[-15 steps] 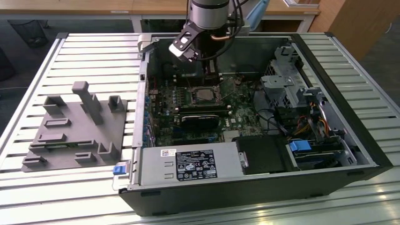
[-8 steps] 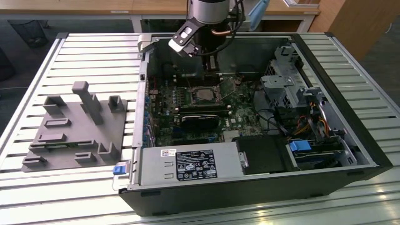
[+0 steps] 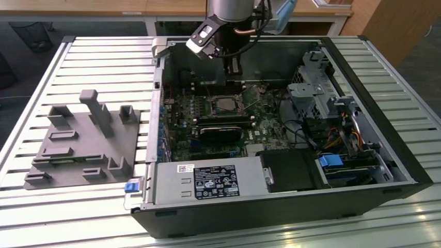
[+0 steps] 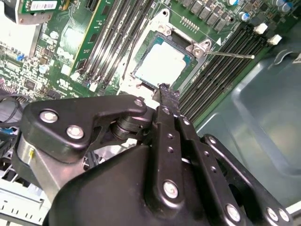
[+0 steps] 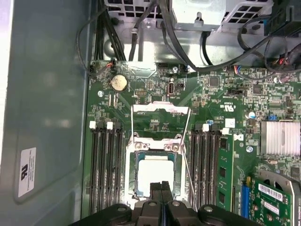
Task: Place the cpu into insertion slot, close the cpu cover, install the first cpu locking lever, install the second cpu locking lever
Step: 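Close the cpu cover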
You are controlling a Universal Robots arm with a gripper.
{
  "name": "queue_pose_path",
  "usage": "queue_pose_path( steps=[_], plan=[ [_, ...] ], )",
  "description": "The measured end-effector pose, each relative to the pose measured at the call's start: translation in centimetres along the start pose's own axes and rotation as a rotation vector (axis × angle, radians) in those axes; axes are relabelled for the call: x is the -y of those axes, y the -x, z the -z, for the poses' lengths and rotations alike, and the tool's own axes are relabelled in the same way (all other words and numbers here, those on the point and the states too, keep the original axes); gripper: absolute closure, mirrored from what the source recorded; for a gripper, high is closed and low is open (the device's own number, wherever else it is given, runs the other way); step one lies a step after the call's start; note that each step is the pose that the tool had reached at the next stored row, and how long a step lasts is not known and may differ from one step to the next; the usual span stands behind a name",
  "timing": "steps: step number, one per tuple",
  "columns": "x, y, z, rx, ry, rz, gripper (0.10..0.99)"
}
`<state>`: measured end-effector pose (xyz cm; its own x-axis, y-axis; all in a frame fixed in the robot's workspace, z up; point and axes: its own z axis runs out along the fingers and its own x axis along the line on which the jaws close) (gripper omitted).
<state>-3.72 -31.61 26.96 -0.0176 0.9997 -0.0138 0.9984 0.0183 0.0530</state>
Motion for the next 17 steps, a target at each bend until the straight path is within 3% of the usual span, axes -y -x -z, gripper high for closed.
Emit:
queue_pose_path(
  steps=[17],
  plan=[
    [-1.60, 0.04, -0.17, 0.0003, 0.000, -0.002, 0.980]
  ],
)
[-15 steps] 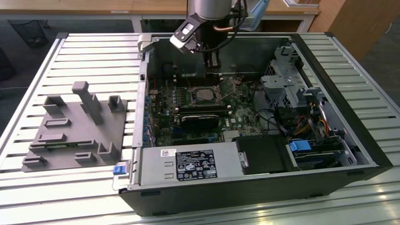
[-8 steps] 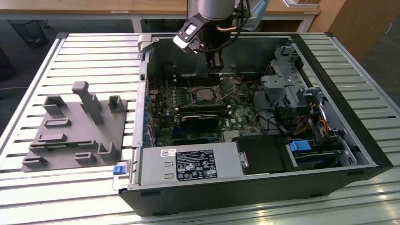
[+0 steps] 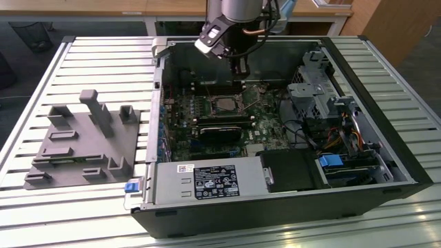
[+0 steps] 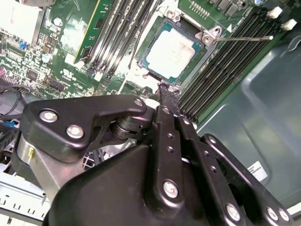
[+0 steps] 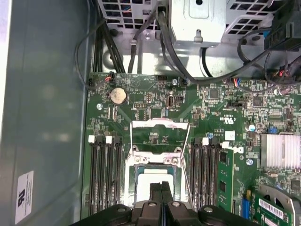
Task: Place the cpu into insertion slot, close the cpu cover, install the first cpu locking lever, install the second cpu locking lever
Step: 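Close the cpu cover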
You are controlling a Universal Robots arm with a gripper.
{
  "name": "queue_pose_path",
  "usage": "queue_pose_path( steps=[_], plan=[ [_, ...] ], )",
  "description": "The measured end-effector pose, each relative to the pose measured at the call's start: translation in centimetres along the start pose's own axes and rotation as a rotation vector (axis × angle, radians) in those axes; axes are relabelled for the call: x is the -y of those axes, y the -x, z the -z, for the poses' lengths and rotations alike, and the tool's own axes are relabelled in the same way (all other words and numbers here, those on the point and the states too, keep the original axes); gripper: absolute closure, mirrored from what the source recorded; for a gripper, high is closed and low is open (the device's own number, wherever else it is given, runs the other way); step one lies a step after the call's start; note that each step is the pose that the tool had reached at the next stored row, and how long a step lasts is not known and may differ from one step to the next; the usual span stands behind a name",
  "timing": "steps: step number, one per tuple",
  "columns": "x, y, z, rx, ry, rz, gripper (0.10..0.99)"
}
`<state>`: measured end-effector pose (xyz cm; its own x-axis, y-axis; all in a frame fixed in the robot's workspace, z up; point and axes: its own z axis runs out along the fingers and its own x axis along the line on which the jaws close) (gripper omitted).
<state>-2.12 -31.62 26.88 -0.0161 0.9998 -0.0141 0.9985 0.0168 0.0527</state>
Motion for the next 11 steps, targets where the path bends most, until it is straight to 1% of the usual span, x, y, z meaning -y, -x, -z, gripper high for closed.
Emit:
queue_pose_path(
  steps=[8, 11],
  plan=[
    [-0.57, 0.01, -0.03, 0.0000, 0.000, 0.000, 0.980],
    [-1.07, 0.01, -0.07, -0.0001, 0.000, 0.000, 0.980]
  ],
)
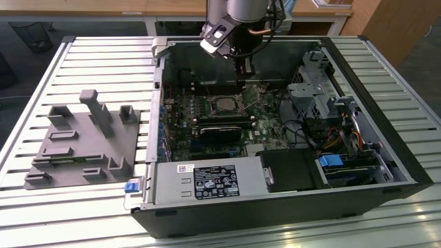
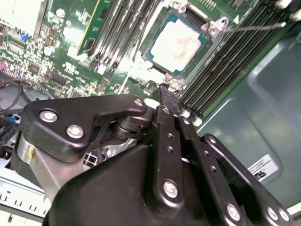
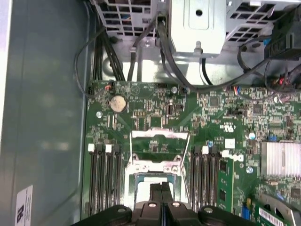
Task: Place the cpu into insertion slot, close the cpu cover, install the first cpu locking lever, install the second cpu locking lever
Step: 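Close the cpu cover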
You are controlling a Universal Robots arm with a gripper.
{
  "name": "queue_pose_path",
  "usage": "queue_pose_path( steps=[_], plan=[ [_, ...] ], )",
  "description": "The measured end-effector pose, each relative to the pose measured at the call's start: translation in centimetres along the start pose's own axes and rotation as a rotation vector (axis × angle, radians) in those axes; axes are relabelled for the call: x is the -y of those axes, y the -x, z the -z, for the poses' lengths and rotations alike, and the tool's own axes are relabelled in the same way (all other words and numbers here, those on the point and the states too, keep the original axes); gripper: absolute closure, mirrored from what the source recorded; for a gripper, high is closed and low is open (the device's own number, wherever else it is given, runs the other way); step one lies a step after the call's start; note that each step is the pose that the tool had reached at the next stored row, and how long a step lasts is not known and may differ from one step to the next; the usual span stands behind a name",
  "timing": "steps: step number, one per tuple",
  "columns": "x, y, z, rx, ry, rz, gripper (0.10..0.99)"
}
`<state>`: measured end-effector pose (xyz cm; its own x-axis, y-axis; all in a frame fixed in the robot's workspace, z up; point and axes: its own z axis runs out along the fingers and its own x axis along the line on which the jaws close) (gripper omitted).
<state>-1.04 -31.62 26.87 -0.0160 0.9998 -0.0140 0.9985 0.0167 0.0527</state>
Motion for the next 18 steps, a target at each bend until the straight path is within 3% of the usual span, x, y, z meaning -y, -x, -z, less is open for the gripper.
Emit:
queue_pose_path(
  steps=[10, 18],
  plan=[
    [-2.61, 0.03, -0.47, 0.0000, -0.002, 0.000, 0.980],
    [-3.47, 0.03, -1.18, 0.0000, -0.002, 0.000, 0.980]
  ],
)
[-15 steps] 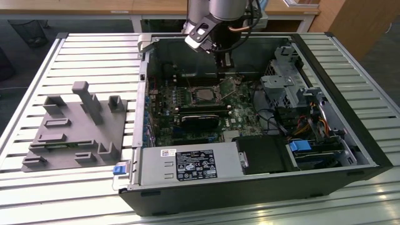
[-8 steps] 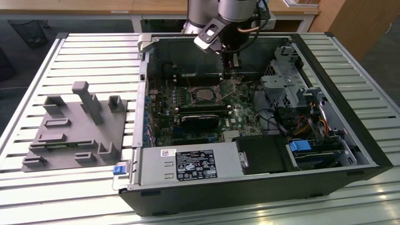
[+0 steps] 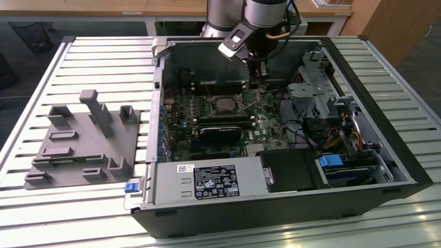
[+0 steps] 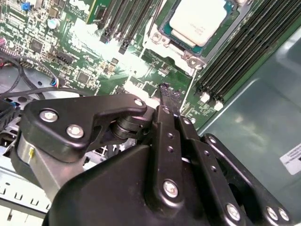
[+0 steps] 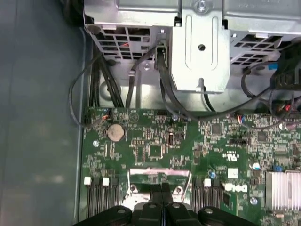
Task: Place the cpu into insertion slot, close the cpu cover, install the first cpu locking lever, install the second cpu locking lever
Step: 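Close the cpu cover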
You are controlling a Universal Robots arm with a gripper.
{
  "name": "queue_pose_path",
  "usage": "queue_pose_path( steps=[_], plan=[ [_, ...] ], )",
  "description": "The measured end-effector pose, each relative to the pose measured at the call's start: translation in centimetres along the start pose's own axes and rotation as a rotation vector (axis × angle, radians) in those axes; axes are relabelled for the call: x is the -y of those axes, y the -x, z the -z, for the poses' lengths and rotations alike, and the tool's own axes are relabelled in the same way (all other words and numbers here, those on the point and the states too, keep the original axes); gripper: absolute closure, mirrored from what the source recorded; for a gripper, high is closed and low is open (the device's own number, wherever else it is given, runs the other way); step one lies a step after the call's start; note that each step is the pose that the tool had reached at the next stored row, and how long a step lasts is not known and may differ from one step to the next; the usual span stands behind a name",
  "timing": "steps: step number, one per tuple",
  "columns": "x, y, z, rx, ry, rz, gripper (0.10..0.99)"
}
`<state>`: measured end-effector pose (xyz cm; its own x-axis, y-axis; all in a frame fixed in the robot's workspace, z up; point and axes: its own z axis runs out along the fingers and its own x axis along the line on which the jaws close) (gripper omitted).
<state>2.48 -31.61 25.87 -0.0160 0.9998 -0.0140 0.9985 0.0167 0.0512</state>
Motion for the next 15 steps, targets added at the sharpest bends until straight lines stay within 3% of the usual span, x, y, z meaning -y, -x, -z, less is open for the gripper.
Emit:
queue_pose_path(
  steps=[7, 15],
  plan=[
    [-1.75, 0.01, -0.29, -0.0001, 0.000, 0.000, 0.980],
    [-3.01, -0.11, -0.54, 0.0000, 0.000, 0.001, 0.980]
  ],
)
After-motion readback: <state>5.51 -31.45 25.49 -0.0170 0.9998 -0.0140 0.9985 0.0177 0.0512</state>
